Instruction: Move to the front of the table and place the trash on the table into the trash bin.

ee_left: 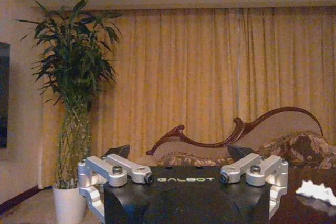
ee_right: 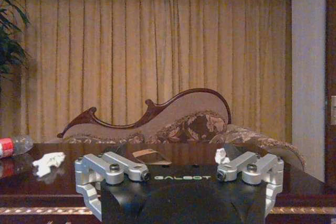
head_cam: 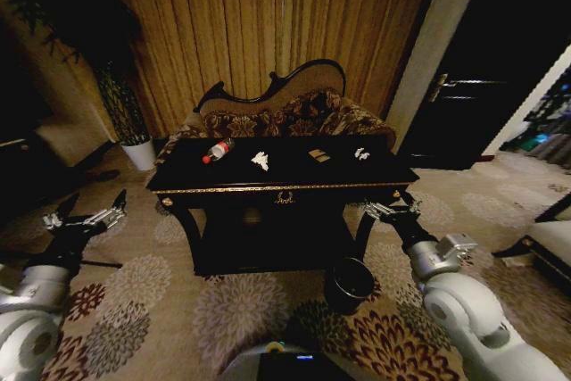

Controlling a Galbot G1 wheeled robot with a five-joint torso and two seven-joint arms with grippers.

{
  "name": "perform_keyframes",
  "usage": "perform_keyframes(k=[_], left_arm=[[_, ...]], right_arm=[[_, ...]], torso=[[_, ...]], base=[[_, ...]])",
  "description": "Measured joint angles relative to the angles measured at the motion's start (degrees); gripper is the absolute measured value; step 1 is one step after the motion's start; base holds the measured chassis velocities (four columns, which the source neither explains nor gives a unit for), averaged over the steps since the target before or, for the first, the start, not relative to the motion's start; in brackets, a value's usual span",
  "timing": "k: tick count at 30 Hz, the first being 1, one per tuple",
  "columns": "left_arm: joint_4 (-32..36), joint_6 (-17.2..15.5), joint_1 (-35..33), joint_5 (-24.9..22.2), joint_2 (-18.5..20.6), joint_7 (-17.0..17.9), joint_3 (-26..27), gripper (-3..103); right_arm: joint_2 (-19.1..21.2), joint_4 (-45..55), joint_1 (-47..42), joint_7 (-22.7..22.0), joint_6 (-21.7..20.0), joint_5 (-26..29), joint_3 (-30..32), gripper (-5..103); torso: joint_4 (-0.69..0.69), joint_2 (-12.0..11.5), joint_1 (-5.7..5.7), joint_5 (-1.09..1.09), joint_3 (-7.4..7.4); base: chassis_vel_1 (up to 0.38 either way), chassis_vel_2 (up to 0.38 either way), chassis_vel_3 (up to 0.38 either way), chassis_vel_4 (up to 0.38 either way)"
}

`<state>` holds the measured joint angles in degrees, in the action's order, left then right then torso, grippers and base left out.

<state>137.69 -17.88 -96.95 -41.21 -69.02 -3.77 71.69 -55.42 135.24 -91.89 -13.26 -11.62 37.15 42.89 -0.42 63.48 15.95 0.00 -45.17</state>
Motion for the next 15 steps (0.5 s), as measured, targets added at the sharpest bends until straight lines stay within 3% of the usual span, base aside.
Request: perform_keyframes(k=[15], left_arm=[[0.0, 0.4, -0.7, 0.0, -0.3, -0.8, 0.9, 100]], right_arm=[[0.0, 0.0, 0.3, 0.0, 0.0, 0.1, -0.6, 100]], torso=[[0.01, 0.0, 0.00, -0.01, 0.00]], base=[[-0.166, 0.176, 0.167, -0.178]])
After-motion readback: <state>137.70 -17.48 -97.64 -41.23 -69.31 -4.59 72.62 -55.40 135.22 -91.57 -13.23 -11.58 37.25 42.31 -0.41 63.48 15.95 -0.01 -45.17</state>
